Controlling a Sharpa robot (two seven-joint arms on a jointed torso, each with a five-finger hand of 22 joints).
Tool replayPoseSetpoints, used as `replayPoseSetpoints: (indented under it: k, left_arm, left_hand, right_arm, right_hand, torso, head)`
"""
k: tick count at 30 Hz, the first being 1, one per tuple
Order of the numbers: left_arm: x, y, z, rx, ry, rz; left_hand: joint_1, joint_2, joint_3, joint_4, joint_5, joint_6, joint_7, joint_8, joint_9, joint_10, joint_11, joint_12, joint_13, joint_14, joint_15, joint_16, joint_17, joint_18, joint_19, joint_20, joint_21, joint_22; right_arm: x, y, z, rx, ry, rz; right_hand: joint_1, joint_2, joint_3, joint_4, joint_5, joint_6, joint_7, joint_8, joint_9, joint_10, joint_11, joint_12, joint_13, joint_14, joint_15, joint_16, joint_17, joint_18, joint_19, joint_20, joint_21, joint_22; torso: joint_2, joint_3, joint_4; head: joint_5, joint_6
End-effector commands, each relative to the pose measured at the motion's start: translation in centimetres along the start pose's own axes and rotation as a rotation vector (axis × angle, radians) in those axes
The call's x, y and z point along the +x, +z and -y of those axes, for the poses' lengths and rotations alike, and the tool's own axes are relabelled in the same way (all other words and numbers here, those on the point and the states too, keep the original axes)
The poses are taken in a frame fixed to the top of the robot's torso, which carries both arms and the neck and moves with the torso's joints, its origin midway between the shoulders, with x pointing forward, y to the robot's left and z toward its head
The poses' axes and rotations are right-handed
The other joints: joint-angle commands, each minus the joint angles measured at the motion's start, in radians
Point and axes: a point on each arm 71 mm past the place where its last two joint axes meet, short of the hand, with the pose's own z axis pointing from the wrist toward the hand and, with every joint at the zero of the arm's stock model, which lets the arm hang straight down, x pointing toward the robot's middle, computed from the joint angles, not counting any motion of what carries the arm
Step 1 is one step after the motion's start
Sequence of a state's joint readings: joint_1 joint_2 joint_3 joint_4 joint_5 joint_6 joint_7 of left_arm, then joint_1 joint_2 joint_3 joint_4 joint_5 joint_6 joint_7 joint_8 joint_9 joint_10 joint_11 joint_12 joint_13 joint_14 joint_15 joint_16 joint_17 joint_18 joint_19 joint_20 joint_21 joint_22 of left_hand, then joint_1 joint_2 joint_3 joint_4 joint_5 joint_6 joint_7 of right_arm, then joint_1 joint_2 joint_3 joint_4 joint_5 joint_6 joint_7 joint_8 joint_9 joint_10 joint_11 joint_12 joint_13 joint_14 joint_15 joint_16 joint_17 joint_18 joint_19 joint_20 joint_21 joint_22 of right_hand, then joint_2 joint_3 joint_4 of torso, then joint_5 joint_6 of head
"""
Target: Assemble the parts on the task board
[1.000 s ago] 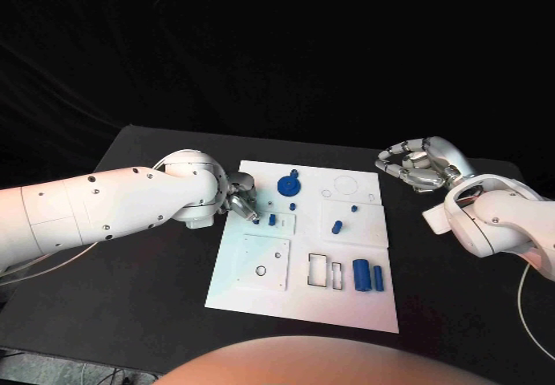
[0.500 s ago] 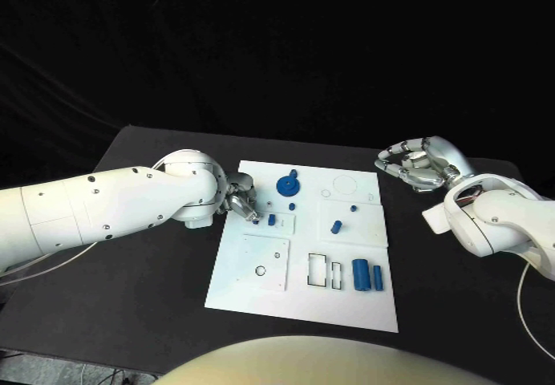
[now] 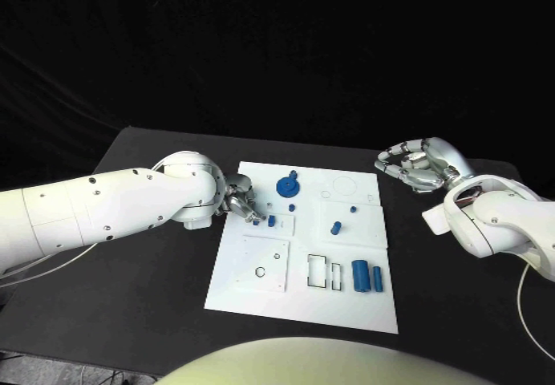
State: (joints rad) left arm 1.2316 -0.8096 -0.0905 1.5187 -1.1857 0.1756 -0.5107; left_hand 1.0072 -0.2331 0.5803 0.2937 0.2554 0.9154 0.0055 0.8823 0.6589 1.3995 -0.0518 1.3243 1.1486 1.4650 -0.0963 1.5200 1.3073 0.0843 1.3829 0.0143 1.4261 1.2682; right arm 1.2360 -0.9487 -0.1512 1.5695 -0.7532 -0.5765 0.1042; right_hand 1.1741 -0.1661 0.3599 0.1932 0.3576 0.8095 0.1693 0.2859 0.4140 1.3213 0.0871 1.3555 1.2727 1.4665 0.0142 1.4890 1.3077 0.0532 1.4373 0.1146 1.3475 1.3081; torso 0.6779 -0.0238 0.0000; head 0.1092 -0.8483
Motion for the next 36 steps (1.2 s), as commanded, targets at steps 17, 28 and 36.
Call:
replayPoseSetpoints:
  k: [17,28,36]
  left_arm:
    - [-1.6,-0.9,0.4,0.083,-0.329,0.118]
    - [-4.0,-1.3,2.7,0.327,-0.371,0.348]
    - [-4.2,-0.8,5.1,0.508,-0.101,0.482]
  left_hand:
    - [-0.028,0.043,-0.231,-0.001,0.003,-0.137,0.071,-0.072,-0.057,-0.249,0.056,-0.239,-0.355,0.027,0.04,-0.08,0.021,0.036,-0.177,0.037,-0.162,-0.262]
    - [0.212,0.035,-0.212,-0.001,0.007,-0.312,0.167,-0.12,-0.149,-0.547,0.15,-0.439,-0.602,-0.322,0.127,-0.501,-0.569,0.098,-0.431,0.116,-0.535,-0.664]
    - [0.441,-0.026,-0.107,-0.021,0.0,-0.273,0.161,-0.214,-0.283,-0.566,0.15,-0.578,-0.773,-0.35,0.126,-0.518,-0.627,0.098,-0.413,0.115,-0.589,-0.701]
  right_arm:
    - [0.2,0.0,0.0,-0.007,-0.001,-0.011]
    - [0.3,0.1,0.0,-0.006,0.002,-0.014]
    - [0.4,0.1,0.0,-0.007,0.003,-0.017]
  right_hand:
    - [-0.008,0.006,-0.004,0.009,0.006,-0.01,0.001,0.004,0.001,-0.007,-0.001,-0.006,-0.002,0.051,-0.005,-0.006,0.036,0.007,-0.006,-0.001,-0.007,0.104]
    - [-0.009,0.007,-0.005,0.011,0.007,-0.011,0.001,0.004,0.001,-0.008,-0.001,-0.007,-0.003,0.051,-0.005,-0.007,0.035,0.008,-0.007,-0.001,-0.009,0.103]
    - [-0.008,0.007,-0.005,0.012,0.008,-0.011,0.001,0.004,0.001,-0.01,-0.001,-0.008,-0.005,0.051,-0.005,-0.007,0.034,0.009,-0.009,-0.001,-0.012,0.101]
  torso:
    - [0.001,-0.0002,-0.0012]
    - [0.001,-0.0003,-0.0001]
    - [0.002,-0.0019,-0.0007]
  head:
    - [-0.005,0.011]
    - [-0.014,0.021]
    - [-0.018,0.026]
